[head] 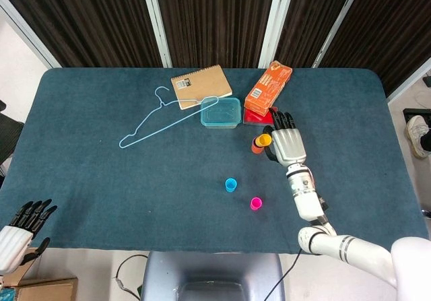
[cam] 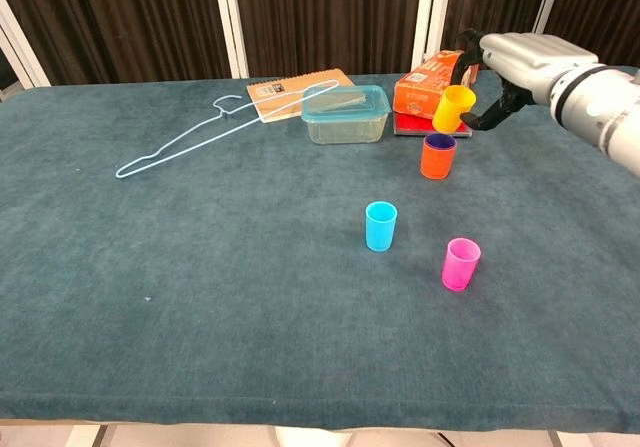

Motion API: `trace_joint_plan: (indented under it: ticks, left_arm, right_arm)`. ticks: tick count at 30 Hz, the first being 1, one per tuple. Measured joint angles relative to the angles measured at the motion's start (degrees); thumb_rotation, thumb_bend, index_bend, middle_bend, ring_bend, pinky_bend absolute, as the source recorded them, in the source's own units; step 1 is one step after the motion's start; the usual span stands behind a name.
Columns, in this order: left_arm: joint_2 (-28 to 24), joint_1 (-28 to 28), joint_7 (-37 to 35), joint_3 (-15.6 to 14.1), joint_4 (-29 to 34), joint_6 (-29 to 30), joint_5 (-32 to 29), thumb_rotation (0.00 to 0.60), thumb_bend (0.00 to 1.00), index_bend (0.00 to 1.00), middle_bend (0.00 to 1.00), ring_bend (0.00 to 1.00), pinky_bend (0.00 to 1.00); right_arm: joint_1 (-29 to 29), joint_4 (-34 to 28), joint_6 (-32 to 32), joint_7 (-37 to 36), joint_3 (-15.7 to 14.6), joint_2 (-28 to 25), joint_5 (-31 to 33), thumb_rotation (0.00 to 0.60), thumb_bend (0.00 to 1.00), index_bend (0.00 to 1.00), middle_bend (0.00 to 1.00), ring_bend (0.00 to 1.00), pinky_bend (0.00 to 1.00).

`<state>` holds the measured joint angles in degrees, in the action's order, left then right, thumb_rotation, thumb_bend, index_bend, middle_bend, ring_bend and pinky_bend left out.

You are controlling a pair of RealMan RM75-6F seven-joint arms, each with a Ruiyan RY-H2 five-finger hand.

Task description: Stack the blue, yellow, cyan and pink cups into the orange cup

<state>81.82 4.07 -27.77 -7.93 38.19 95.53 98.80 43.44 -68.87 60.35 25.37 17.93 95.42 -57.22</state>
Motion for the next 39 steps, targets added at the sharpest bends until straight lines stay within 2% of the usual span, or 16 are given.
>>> trace_joint_plan:
  ticks: [5, 14, 16, 18, 19, 20, 21, 24, 28, 33, 35, 39]
  left_arm:
    - [-0.1, 0.0, -0.1, 0.1, 0.0, 0.0, -0.2, 0.6, 0.42, 0.0, 0.0, 0.0, 0.08]
    - [-0.1, 0.0, -0.2, 0.1, 0.0, -0.2, -0.2, 0.6, 0.42, 0.0, 0.0, 0.0, 0.08]
    - [-0.1, 0.0, -0.2, 0.1, 0.0, -0.1, -0.2, 0.6, 0.42, 0.0, 0.0, 0.0, 0.08]
    - [-0.1, -0.1, -0.3, 0.1, 0.0, 0.0, -0.2, 0.6, 0.42, 0.0, 0.0, 0.0, 0.08]
    - [-0.1, -0.1, -0.3, 0.1, 0.0, 0.1, -0.2, 0.6, 0.42, 0.0, 0.0, 0.0, 0.08]
    - [-0.1, -0.1, -0.4, 0.1, 0.0, 0.1, -0.2, 0.6, 0.42, 0.0, 0.0, 0.0, 0.08]
    - [-0.1, -0.1, -0.5, 0.1, 0.0, 0.1, -0.2, 0.6, 0.42, 0.0, 0.0, 0.0, 0.08]
    - [-0.1, -0.1, -0.5, 0.1, -0.1, 0.2, -0.2, 0.6, 0.41, 0.0, 0.0, 0.0, 0.08]
    - [0.0, -0.1, -0.3, 0.0, -0.2, 0.1, 0.0, 0.6, 0.41, 0.0, 0.0, 0.0, 0.08]
    - [0.0, 0.0, -0.2, -0.1, -0.1, 0.1, 0.1, 0.6, 0.41, 0.0, 0.0, 0.0, 0.08]
    - [0.0, -0.1, -0.2, -0.1, -0.1, 0.3, 0.1, 0.6, 0.42, 0.0, 0.0, 0.0, 0.08]
    - [-0.1, -0.2, -0.6, -0.1, -0.2, 0.6, 0.1, 0.6, 0.42, 0.0, 0.0, 0.0, 0.08]
  right_arm:
    - [2.1, 4.0, -1.7, 2.7, 1.6, 2.8, 3.8, 0.6, 0.5, 0.63, 0.04, 0.0, 0.09]
    - [2.7, 7.8, -3.6, 1.8, 0.2, 5.5, 3.4, 0.6, 0.5, 0.52, 0.04, 0.0, 0.09]
    - [2.7, 7.7, -3.9, 2.4, 0.0, 5.5, 3.8, 0.6, 0.5, 0.41, 0.03, 0.0, 0.09]
    - [2.6, 7.1, -4.8, 2.9, -0.1, 5.1, 4.7, 0.6, 0.49, 0.17, 0.0, 0.0, 0.07]
    - [2.5, 6.5, -5.0, 3.0, -0.1, 4.7, 5.0, 0.6, 0.48, 0.09, 0.0, 0.0, 0.06]
    - [2.3, 5.5, -5.2, 2.8, -0.2, 4.2, 5.0, 0.6, 0.47, 0.04, 0.0, 0.0, 0.06]
    - [2.2, 4.6, -5.2, 2.5, -0.3, 3.7, 4.8, 0.6, 0.45, 0.02, 0.0, 0.0, 0.05]
    - [1.2, 0.5, -4.9, 0.6, -1.0, 1.7, 2.8, 0.6, 0.41, 0.06, 0.0, 0.0, 0.05]
    - [-0.7, -7.0, -4.0, -2.3, -3.3, -1.8, -2.7, 0.6, 0.41, 0.14, 0.0, 0.0, 0.04]
    - [-3.1, -16.8, -3.4, -4.7, -9.5, -6.4, -11.1, 0.6, 0.41, 0.22, 0.0, 0.0, 0.03]
    - [-3.6, -18.4, -3.7, -4.9, -11.5, -7.0, -12.9, 0.6, 0.41, 0.24, 0.0, 0.0, 0.03]
    - [-3.4, -17.3, -4.7, -4.1, -11.9, -5.2, -12.6, 0.6, 0.41, 0.31, 0.0, 0.0, 0.03]
